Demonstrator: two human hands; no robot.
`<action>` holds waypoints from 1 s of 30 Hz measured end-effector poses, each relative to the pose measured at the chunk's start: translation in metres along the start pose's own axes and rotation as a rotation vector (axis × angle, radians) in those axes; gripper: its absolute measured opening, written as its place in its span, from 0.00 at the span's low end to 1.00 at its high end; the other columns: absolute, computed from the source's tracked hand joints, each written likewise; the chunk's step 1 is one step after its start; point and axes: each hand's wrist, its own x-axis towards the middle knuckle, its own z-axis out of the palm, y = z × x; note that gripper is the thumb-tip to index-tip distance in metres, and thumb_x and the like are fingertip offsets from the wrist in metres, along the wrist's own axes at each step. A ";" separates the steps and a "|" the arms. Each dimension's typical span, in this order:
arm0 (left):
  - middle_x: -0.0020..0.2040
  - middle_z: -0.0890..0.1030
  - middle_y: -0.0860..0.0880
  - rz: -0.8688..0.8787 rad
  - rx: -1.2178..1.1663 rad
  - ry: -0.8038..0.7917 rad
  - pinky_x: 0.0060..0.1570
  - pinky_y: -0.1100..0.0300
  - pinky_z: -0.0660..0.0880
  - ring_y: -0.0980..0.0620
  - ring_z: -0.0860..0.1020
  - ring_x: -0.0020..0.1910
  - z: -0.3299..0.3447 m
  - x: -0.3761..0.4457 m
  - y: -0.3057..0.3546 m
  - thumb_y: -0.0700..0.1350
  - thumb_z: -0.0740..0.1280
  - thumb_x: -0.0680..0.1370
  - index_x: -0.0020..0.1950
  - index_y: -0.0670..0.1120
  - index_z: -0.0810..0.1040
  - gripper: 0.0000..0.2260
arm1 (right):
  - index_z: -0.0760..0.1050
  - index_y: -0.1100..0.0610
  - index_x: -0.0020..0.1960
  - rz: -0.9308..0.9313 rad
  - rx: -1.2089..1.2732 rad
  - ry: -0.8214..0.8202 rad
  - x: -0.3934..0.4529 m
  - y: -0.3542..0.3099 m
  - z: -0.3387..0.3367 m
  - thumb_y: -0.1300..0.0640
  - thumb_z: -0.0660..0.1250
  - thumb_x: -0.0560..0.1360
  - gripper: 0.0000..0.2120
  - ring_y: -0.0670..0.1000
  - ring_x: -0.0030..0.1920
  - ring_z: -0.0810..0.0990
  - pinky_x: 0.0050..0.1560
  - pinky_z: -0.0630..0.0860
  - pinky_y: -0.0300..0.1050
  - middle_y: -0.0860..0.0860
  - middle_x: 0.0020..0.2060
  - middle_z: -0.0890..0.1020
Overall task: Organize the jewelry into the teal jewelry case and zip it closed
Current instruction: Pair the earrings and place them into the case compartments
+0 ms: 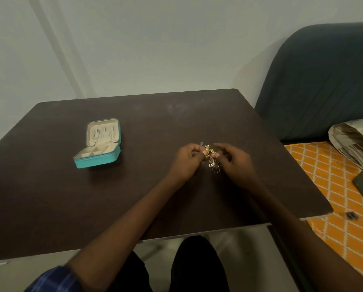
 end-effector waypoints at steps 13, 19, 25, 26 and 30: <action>0.34 0.78 0.51 0.065 0.105 -0.057 0.35 0.65 0.70 0.60 0.73 0.31 -0.007 -0.001 -0.003 0.40 0.62 0.79 0.49 0.43 0.78 0.05 | 0.82 0.57 0.43 0.039 -0.002 -0.049 0.005 -0.005 0.001 0.57 0.70 0.72 0.04 0.42 0.33 0.76 0.37 0.72 0.39 0.47 0.33 0.81; 0.45 0.82 0.47 0.288 0.632 -0.079 0.38 0.67 0.62 0.51 0.77 0.45 -0.021 -0.002 -0.003 0.40 0.64 0.77 0.46 0.41 0.81 0.07 | 0.81 0.55 0.50 0.045 -0.169 0.016 0.008 0.009 -0.013 0.57 0.65 0.75 0.07 0.47 0.43 0.76 0.46 0.72 0.42 0.51 0.44 0.82; 0.46 0.80 0.46 0.343 0.722 -0.109 0.41 0.66 0.61 0.52 0.75 0.46 -0.017 -0.003 -0.007 0.41 0.64 0.77 0.48 0.43 0.81 0.06 | 0.78 0.56 0.58 0.005 -0.303 -0.059 0.023 0.007 -0.006 0.55 0.63 0.76 0.12 0.55 0.50 0.77 0.50 0.72 0.46 0.57 0.49 0.79; 0.46 0.80 0.46 0.343 0.718 -0.096 0.41 0.65 0.61 0.51 0.76 0.46 -0.016 -0.003 -0.008 0.41 0.64 0.77 0.47 0.43 0.81 0.06 | 0.78 0.55 0.58 0.010 -0.305 -0.066 0.027 0.006 -0.004 0.54 0.63 0.76 0.13 0.55 0.50 0.77 0.50 0.72 0.46 0.57 0.49 0.79; 0.43 0.80 0.47 0.316 0.649 -0.002 0.40 0.64 0.62 0.52 0.74 0.43 -0.015 0.000 -0.010 0.40 0.65 0.76 0.46 0.44 0.80 0.05 | 0.79 0.54 0.57 0.033 -0.417 -0.124 0.036 0.000 0.003 0.47 0.64 0.74 0.16 0.56 0.51 0.76 0.48 0.73 0.47 0.58 0.49 0.78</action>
